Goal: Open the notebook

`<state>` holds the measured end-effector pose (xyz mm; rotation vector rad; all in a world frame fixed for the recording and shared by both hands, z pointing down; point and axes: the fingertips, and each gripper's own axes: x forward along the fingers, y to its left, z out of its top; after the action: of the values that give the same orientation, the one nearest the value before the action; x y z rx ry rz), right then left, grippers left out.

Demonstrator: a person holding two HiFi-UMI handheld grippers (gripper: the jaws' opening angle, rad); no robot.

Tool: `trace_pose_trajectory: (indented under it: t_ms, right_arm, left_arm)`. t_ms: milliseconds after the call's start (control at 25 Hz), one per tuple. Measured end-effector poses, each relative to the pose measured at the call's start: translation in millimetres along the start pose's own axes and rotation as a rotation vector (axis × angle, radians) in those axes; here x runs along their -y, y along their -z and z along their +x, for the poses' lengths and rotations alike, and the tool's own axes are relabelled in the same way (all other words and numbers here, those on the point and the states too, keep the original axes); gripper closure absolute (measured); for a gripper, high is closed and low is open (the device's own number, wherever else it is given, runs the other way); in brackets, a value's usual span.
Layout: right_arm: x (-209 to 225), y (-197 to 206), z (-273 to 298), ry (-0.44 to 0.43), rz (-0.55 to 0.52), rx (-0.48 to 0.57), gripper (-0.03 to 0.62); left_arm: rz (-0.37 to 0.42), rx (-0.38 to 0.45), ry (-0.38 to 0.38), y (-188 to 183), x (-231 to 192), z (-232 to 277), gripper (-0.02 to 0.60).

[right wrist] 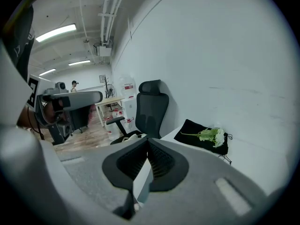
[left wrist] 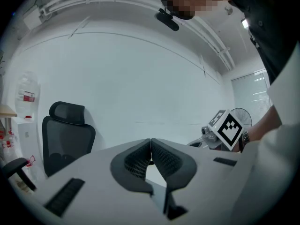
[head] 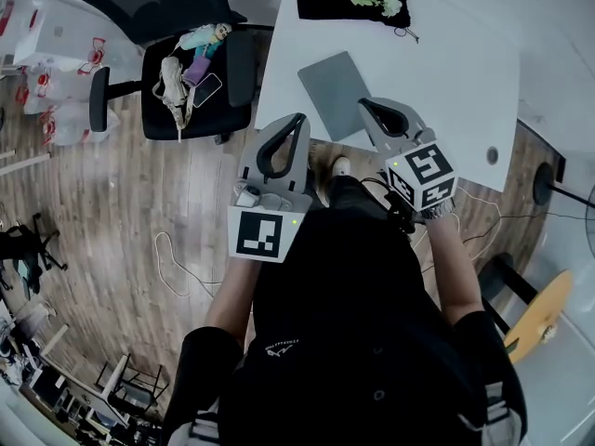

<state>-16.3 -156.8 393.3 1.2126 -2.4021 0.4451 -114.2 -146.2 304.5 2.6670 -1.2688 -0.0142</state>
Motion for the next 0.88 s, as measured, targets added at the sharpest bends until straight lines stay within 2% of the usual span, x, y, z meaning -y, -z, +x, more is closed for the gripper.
trace_pose_trajectory:
  t_ms: [320, 600, 880]
  right_arm:
    - [-11.0, 55.2, 43.5, 0.004, 0.034, -0.166, 0.588]
    - [-18.4, 110.0, 70.7, 0.009, -0.001, -0.345, 0.588]
    - [-24.7, 141.7, 85.3, 0.013, 0.022, -0.436, 0.588]
  left_arm:
    - [-0.01, -0.016, 0.023, 9.7, -12.5, -3.3, 0.575]
    - [-0.033, -0.025, 0.048, 18.8, -10.0, -5.8, 0.575]
    - [-0.039, -0.034, 0.067, 24.6, -10.2, -4.7, 0.575]
